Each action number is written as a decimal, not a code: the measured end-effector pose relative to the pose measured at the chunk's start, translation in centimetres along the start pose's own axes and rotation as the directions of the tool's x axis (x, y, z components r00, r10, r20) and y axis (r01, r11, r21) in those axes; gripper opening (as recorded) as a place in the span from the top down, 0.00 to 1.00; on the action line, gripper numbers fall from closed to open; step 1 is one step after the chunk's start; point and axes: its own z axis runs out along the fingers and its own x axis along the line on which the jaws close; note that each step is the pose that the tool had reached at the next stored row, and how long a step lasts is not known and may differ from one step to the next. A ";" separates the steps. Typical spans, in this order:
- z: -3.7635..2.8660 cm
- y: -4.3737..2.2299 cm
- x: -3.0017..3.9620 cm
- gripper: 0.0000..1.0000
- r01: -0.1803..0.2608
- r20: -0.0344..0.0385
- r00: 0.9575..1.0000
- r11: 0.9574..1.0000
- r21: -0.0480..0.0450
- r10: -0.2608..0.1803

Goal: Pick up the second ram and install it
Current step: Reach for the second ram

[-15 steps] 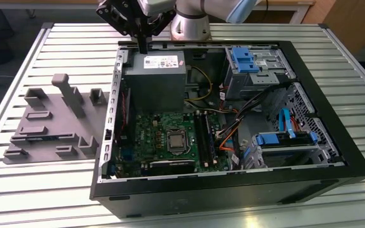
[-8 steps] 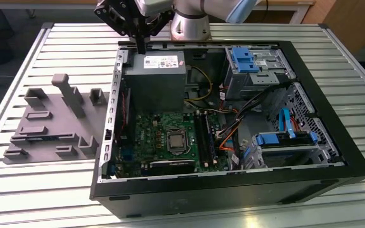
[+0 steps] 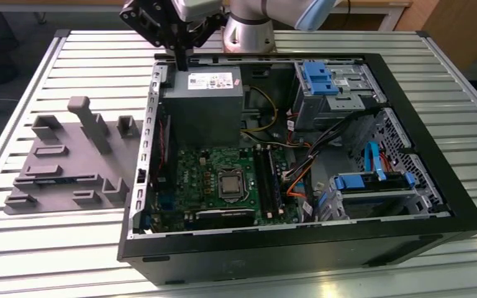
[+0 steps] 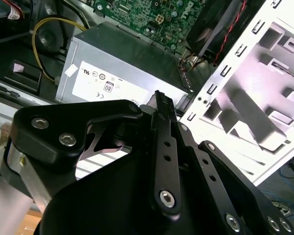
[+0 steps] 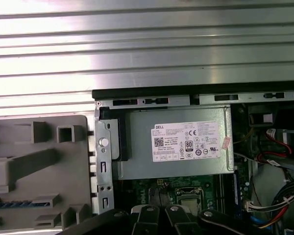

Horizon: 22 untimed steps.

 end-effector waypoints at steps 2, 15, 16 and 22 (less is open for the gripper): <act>0.01 -0.01 0.11 0.89 0.000 0.000 1.000 1.000 0.000 0.000; 0.01 -0.04 0.52 0.89 0.000 0.000 1.000 1.000 0.000 0.000; 0.02 -0.05 0.58 0.89 0.000 0.000 1.000 1.000 0.000 0.000; 0.01 -0.07 0.96 0.89 0.000 0.000 1.000 1.000 0.000 0.000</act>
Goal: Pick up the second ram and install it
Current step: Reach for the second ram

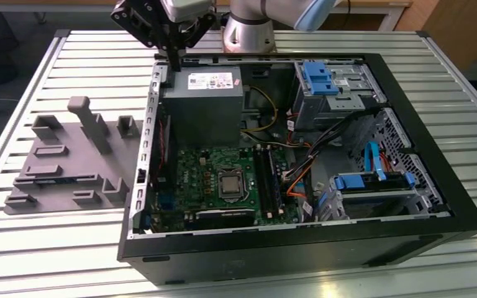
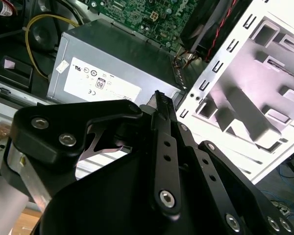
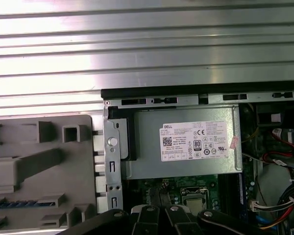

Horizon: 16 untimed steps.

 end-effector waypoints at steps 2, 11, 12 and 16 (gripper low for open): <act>0.00 -0.01 0.12 0.89 0.000 0.000 1.000 1.000 0.000 0.000; 0.01 -0.05 0.66 0.89 0.000 0.000 1.000 1.000 0.000 0.000; 0.01 -0.05 0.72 0.89 0.000 0.000 1.000 1.000 0.000 0.000; 0.02 -0.07 0.93 0.89 0.000 0.000 1.000 1.000 0.000 0.000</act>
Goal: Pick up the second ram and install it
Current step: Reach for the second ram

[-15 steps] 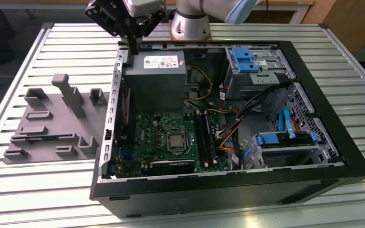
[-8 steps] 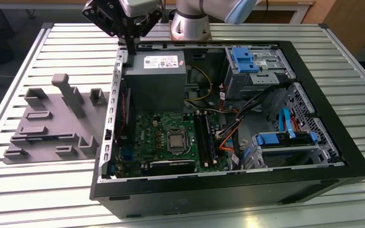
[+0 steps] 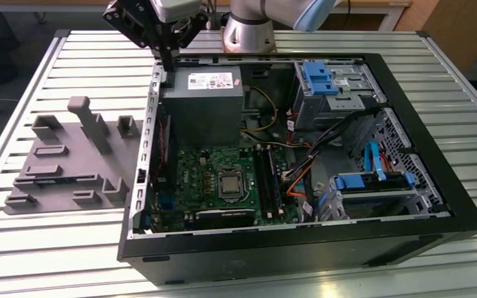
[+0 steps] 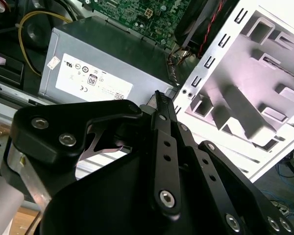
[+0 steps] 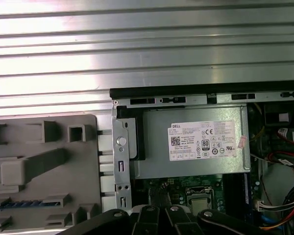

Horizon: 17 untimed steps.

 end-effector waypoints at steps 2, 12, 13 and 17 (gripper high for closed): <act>0.00 -0.01 0.12 0.89 0.000 0.000 1.000 1.000 0.000 0.000; 0.02 -0.06 0.78 0.89 0.000 0.000 1.000 1.000 0.000 0.000; 0.02 -0.07 0.85 0.89 0.000 0.000 1.000 1.000 0.000 0.000; 0.03 -0.09 1.12 0.89 0.000 0.000 1.000 1.000 0.000 0.000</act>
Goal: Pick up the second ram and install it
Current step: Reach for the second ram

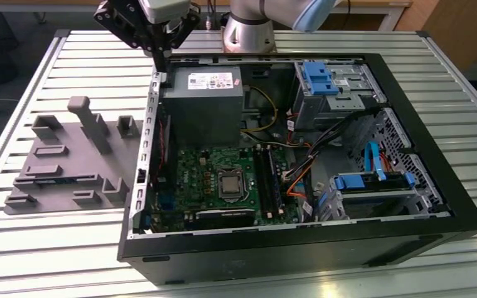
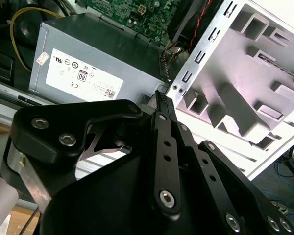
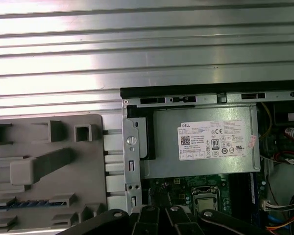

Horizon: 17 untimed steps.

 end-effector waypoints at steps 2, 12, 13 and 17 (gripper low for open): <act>0.00 -0.01 0.14 0.89 0.000 0.000 1.000 1.000 0.000 0.000; 0.02 -0.07 0.91 0.89 0.000 0.000 1.000 1.000 0.000 0.000; 0.02 -0.07 0.98 0.89 0.000 0.000 1.000 1.000 0.000 0.000; 0.03 -0.09 1.11 0.89 0.000 0.000 1.000 1.000 0.000 0.000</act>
